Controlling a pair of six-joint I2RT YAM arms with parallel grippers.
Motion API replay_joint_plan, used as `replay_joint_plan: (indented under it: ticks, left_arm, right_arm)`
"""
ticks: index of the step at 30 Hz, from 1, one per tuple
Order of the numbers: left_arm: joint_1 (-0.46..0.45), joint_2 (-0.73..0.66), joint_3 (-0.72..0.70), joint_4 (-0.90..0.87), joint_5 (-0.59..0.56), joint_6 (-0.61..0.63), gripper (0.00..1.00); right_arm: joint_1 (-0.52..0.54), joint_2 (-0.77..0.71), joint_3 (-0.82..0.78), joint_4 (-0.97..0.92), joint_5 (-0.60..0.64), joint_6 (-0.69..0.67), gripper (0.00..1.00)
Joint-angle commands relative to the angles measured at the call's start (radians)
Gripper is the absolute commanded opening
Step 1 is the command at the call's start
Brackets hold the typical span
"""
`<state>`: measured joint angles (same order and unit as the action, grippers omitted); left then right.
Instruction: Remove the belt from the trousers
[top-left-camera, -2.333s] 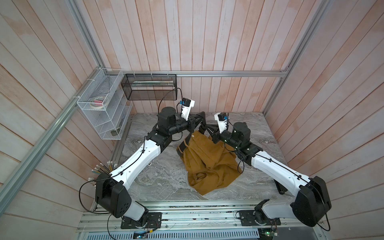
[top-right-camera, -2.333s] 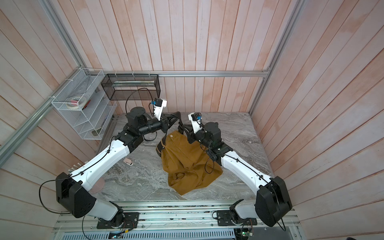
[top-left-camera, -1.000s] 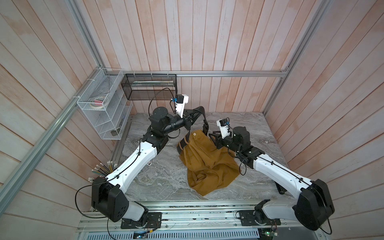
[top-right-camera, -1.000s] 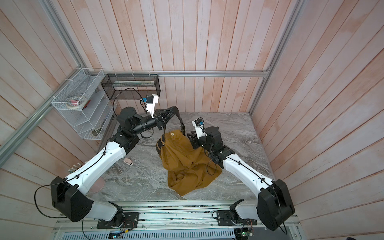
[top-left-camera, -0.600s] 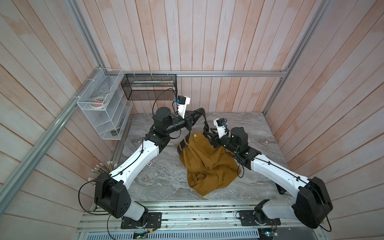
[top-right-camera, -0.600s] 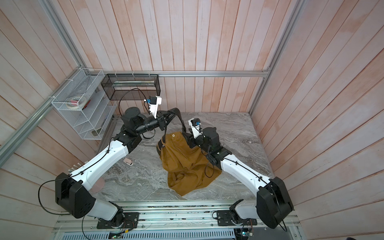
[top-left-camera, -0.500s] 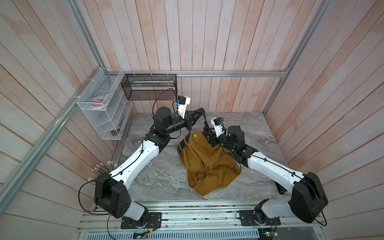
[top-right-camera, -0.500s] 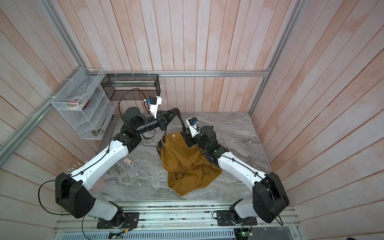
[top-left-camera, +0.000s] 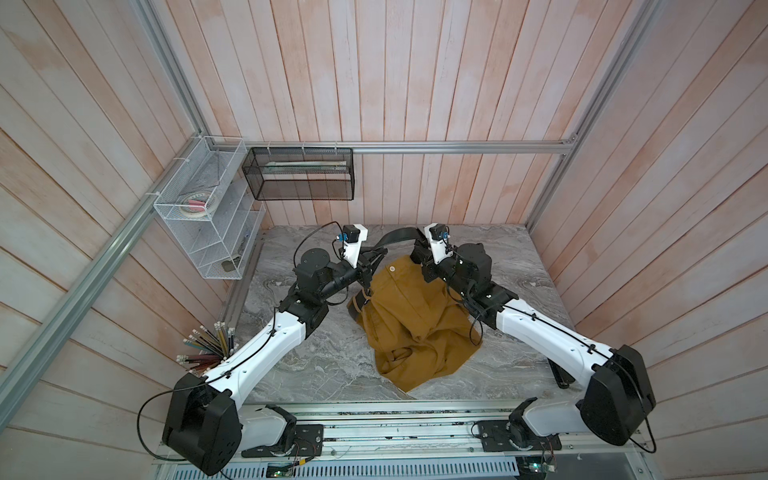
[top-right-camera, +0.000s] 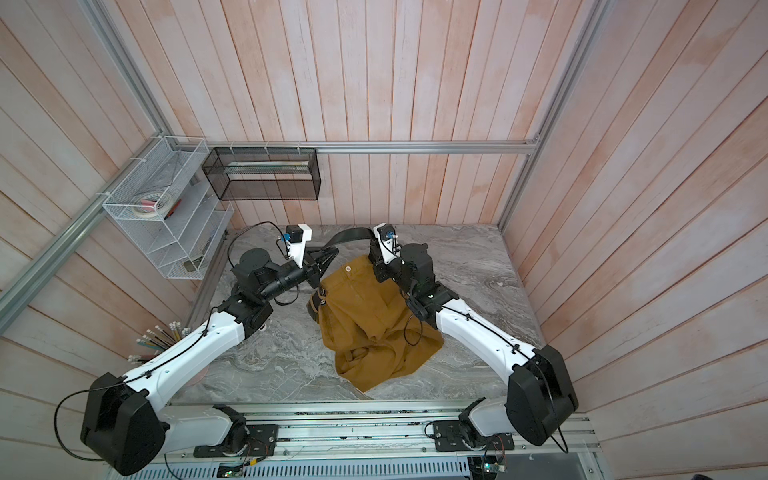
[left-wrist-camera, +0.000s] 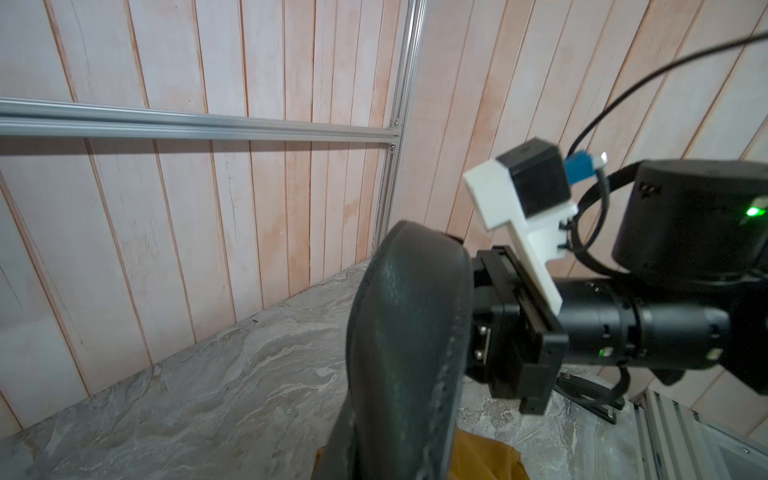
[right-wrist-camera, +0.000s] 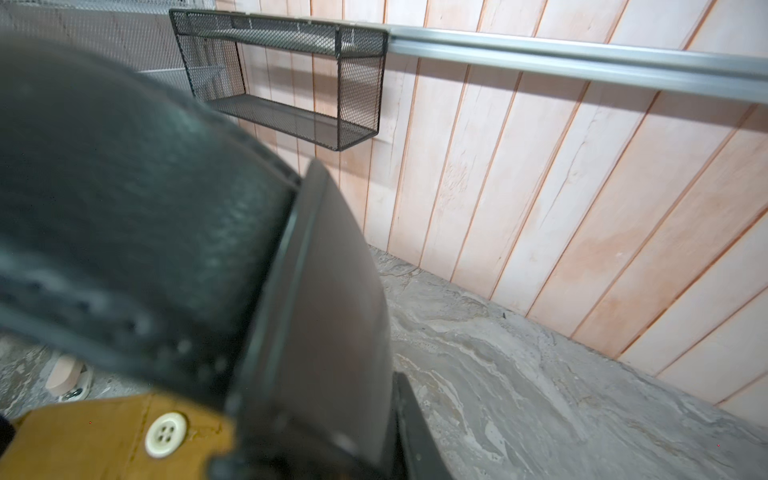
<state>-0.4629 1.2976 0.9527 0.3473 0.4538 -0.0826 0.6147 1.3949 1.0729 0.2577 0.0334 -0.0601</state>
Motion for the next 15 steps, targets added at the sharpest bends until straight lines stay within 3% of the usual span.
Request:
replay_joint_plan:
  ticks: [1,3,6,11,15]
  left_arm:
    - [0.003,-0.012,-0.020,-0.022,-0.007,0.129,0.43]
    - [-0.013,-0.031,-0.021,-0.008,-0.034,0.186,0.54]
    - [-0.037,-0.046,0.027,-0.055,-0.094,0.285,0.60]
    - [-0.083,0.005,0.182,-0.249,-0.156,0.446,0.61]
    - [-0.122,0.067,0.266,-0.328,-0.177,0.491,0.62]
  right_arm:
    - [-0.004,-0.048,0.071,0.030,0.073,-0.036,0.00]
    - [-0.003,-0.037,0.080,-0.005,0.066,-0.028,0.00]
    - [-0.004,-0.024,0.082,-0.056,0.052,-0.012,0.00]
    - [-0.003,-0.020,0.073,-0.121,0.030,0.012,0.00]
    - [-0.003,-0.029,0.066,-0.152,0.023,0.025,0.00]
